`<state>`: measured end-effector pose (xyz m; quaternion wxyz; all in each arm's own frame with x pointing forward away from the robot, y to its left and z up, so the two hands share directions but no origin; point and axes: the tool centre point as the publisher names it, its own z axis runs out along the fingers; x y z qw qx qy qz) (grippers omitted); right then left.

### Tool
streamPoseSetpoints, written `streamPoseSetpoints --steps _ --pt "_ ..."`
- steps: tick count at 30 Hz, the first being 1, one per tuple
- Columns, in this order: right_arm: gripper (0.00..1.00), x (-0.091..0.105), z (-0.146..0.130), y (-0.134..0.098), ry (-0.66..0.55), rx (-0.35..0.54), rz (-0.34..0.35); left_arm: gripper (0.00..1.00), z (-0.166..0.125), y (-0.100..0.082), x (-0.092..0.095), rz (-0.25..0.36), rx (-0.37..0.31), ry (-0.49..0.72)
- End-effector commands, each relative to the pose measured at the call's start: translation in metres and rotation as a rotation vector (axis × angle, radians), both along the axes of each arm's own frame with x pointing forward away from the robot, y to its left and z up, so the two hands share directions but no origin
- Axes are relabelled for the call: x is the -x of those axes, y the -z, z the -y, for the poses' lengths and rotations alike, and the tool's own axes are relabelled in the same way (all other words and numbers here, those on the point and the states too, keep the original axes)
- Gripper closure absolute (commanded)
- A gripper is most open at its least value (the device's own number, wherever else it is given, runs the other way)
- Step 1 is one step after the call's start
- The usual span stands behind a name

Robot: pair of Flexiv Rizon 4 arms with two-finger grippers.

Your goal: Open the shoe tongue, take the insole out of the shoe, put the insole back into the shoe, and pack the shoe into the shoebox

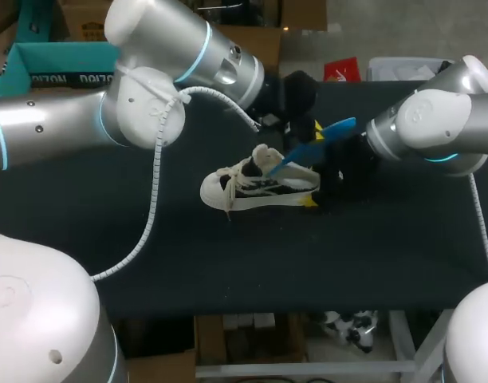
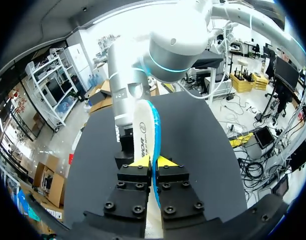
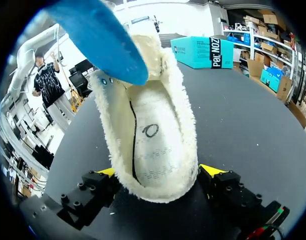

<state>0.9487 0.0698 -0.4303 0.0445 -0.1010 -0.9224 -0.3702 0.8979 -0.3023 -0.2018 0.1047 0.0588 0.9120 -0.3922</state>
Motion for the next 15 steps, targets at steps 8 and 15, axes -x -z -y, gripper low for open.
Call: streamPoseSetpoints --steps 8,15 --pt "0.00 0.024 0.064 -0.035 0.029 0.123 -0.019 1.00 0.013 -0.032 0.012 -0.037 0.155 0.126" --pt "0.00 0.010 0.077 -0.069 -0.038 0.228 0.002 1.00 -0.008 -0.058 0.022 -0.034 0.235 0.146"
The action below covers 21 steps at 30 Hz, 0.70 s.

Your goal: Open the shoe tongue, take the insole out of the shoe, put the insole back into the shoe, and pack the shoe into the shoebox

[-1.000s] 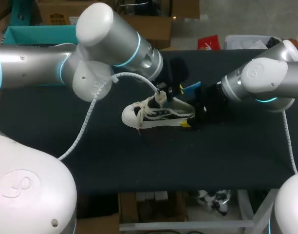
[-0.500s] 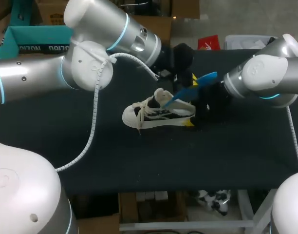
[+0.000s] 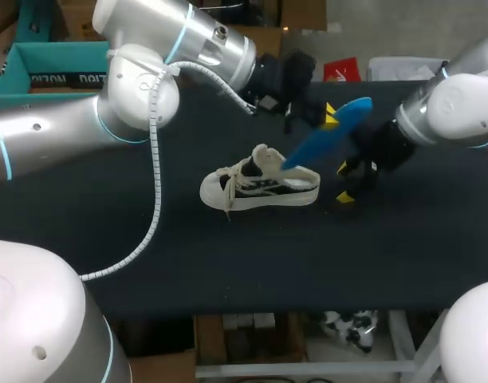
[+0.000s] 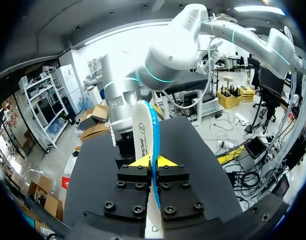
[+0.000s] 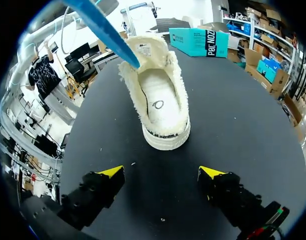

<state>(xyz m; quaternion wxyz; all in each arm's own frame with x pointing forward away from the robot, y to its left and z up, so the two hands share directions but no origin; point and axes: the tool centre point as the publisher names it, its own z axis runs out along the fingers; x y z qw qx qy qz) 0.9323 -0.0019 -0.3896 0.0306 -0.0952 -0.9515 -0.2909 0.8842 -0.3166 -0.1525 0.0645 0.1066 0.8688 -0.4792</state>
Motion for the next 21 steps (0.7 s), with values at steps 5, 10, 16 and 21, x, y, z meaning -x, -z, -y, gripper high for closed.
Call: streamPoseSetpoints --steps 5,10,16,21 --pt "0.00 -0.023 0.005 -0.048 -0.069 0.151 -0.026 1.00 -0.047 -0.022 0.014 0.000 0.099 0.000" --pt "0.00 -0.038 -0.004 -0.068 -0.113 0.226 -0.024 1.00 -0.076 -0.029 0.014 -0.013 0.120 -0.014" --pt "0.00 -0.057 -0.021 -0.081 -0.157 0.317 -0.024 1.00 -0.117 -0.034 0.012 -0.049 0.157 0.007" --pt "0.00 -0.067 -0.037 -0.089 -0.169 0.378 -0.019 1.00 -0.150 -0.040 0.016 -0.056 0.168 0.033"
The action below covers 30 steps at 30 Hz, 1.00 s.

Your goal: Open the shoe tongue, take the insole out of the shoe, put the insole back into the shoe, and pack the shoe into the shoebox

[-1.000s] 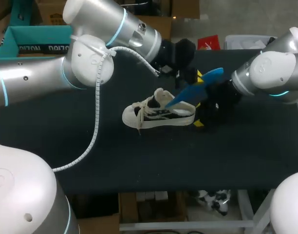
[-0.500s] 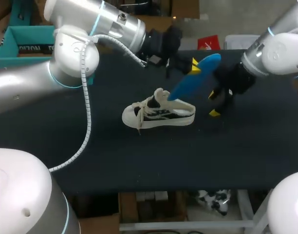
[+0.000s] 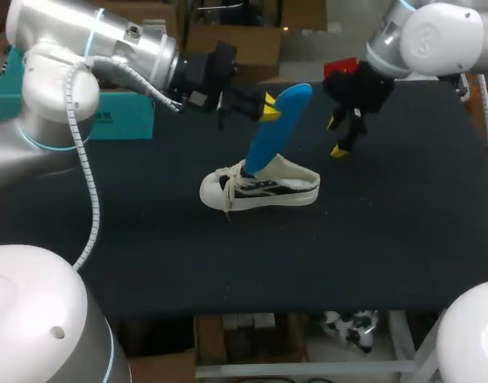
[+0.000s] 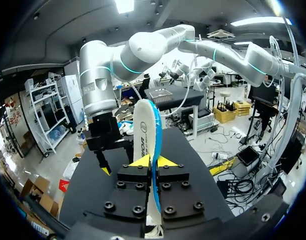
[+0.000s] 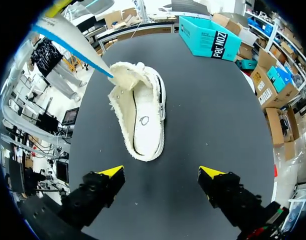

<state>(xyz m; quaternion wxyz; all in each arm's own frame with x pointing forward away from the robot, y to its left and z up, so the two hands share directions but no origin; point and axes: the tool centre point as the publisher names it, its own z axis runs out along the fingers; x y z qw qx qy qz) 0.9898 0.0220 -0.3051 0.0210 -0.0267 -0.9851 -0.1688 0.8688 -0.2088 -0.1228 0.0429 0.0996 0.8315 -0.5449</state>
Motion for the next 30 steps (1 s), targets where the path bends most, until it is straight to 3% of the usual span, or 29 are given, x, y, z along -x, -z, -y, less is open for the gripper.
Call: streamPoseSetpoints --steps 1,14,30 --pt "0.00 -0.010 -0.017 -0.006 -0.022 0.138 -0.044 1.00 -0.048 -0.011 0.002 -0.003 0.022 0.007" --pt "0.00 -0.008 -0.063 -0.004 0.014 0.232 -0.017 1.00 -0.119 -0.021 0.029 0.008 0.048 -0.034" --pt "0.00 -0.006 -0.113 0.016 0.038 0.309 -0.021 1.00 -0.192 0.018 0.032 -0.075 0.011 -0.163"
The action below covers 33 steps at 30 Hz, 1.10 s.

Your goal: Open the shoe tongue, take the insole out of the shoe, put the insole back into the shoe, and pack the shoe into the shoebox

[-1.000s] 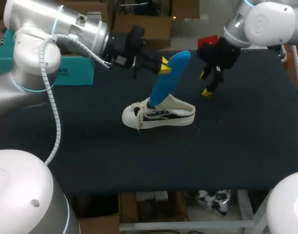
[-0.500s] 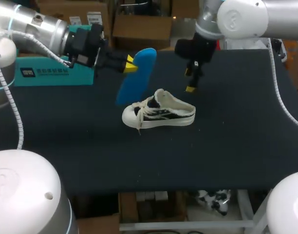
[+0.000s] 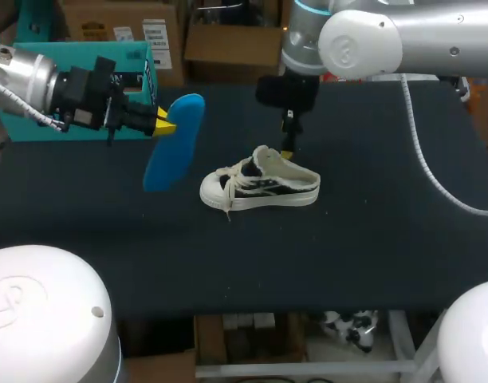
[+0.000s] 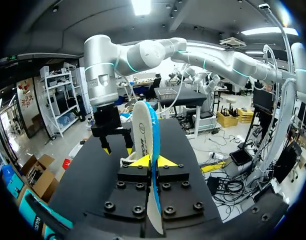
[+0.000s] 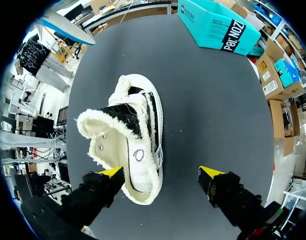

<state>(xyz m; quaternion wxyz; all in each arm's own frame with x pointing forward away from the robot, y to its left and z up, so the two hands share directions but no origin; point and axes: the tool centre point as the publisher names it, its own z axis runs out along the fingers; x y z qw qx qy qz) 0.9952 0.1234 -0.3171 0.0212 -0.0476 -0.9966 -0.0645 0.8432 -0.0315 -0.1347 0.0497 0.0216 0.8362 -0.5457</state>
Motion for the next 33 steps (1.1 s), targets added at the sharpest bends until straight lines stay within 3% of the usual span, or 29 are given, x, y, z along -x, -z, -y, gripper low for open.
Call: streamPoseSetpoints --steps 1,12,13,14,15,16,33 --pt "0.00 0.000 -0.015 0.006 0.001 0.100 -0.010 1.00 -0.019 0.008 0.006 -0.002 0.001 -0.031" --pt "0.00 0.007 -0.028 0.030 0.008 0.124 -0.032 1.00 -0.041 0.033 0.003 -0.053 -0.015 -0.057" --pt "0.21 0.007 -0.028 0.030 0.009 0.125 -0.031 1.00 -0.042 0.033 0.003 -0.053 -0.017 -0.059" --pt "0.51 0.008 -0.028 0.030 0.013 0.126 -0.026 1.00 -0.044 0.034 0.004 -0.053 -0.017 -0.061" --pt "0.69 0.008 -0.029 0.030 0.022 0.130 -0.020 1.00 -0.045 0.034 0.004 -0.053 -0.017 -0.062" --pt "1.00 0.009 -0.028 0.031 0.022 0.131 -0.018 1.00 -0.045 0.035 0.004 -0.053 -0.017 -0.063" --pt "1.00 0.020 -0.028 0.037 0.127 0.127 0.008 1.00 -0.043 0.039 -0.017 -0.066 -0.016 -0.023"
